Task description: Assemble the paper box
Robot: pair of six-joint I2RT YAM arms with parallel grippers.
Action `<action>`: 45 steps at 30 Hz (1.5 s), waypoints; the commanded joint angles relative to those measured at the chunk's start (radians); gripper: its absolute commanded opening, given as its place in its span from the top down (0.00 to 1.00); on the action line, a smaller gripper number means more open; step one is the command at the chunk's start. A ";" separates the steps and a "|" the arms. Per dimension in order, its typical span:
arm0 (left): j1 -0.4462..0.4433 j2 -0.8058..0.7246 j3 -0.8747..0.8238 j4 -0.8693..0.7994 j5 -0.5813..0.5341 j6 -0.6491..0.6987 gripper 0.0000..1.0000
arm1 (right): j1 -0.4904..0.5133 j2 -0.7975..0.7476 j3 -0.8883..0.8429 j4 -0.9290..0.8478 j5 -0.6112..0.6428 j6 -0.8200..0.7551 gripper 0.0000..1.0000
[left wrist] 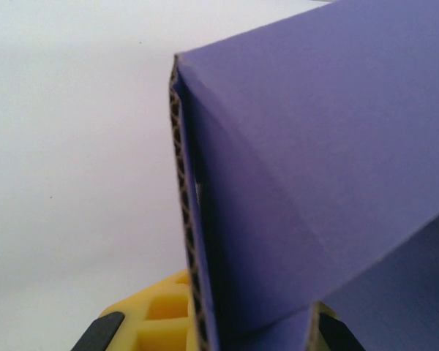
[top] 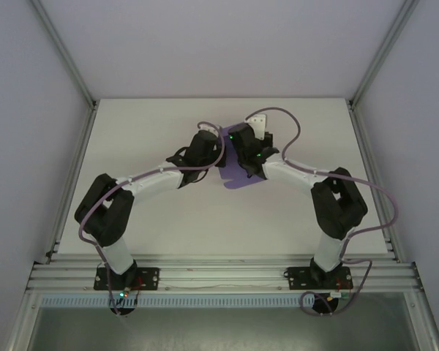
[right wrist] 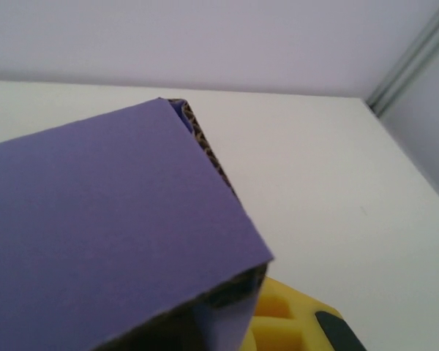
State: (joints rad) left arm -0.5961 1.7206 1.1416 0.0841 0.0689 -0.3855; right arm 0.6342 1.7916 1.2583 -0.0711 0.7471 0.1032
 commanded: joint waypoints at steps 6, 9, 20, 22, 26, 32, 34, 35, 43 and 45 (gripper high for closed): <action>-0.013 -0.051 0.019 -0.108 -0.023 -0.021 1.00 | -0.123 0.044 -0.034 0.081 0.259 -0.038 1.00; -0.013 -0.041 0.028 -0.114 -0.019 -0.021 1.00 | -0.126 -0.028 -0.105 0.195 0.020 -0.067 1.00; -0.013 -0.041 0.038 -0.142 -0.021 -0.005 1.00 | -0.170 -0.353 -0.328 0.239 -0.651 -0.123 0.55; -0.013 -0.039 0.041 -0.145 -0.024 -0.002 1.00 | -0.178 -0.400 -0.332 0.175 -0.775 -0.117 0.43; -0.013 -0.035 0.048 -0.154 -0.026 0.009 1.00 | -0.180 -0.499 -0.363 0.127 -0.953 -0.150 0.16; -0.013 -0.028 0.073 -0.182 -0.015 0.021 1.00 | -0.183 -0.634 -0.390 0.072 -0.926 -0.157 0.00; -0.013 -0.024 0.080 -0.191 -0.001 0.028 1.00 | -0.185 -0.679 -0.385 0.034 -0.861 -0.150 0.00; -0.011 -0.021 0.088 -0.201 0.008 0.032 1.00 | -0.186 -0.695 -0.384 0.018 -0.820 -0.139 0.00; -0.004 0.025 0.287 -0.632 0.077 0.548 1.00 | -0.212 -0.805 -0.342 -0.195 -0.367 0.077 0.00; -0.003 0.029 0.299 -0.727 0.065 0.749 1.00 | -0.215 -0.829 -0.313 -0.293 -0.293 0.173 0.00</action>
State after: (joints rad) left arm -0.6064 1.7359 1.4021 -0.3962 0.1307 0.0067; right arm 0.4236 0.9955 0.8944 -0.1963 0.2470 0.1242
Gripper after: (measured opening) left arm 0.079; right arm 0.998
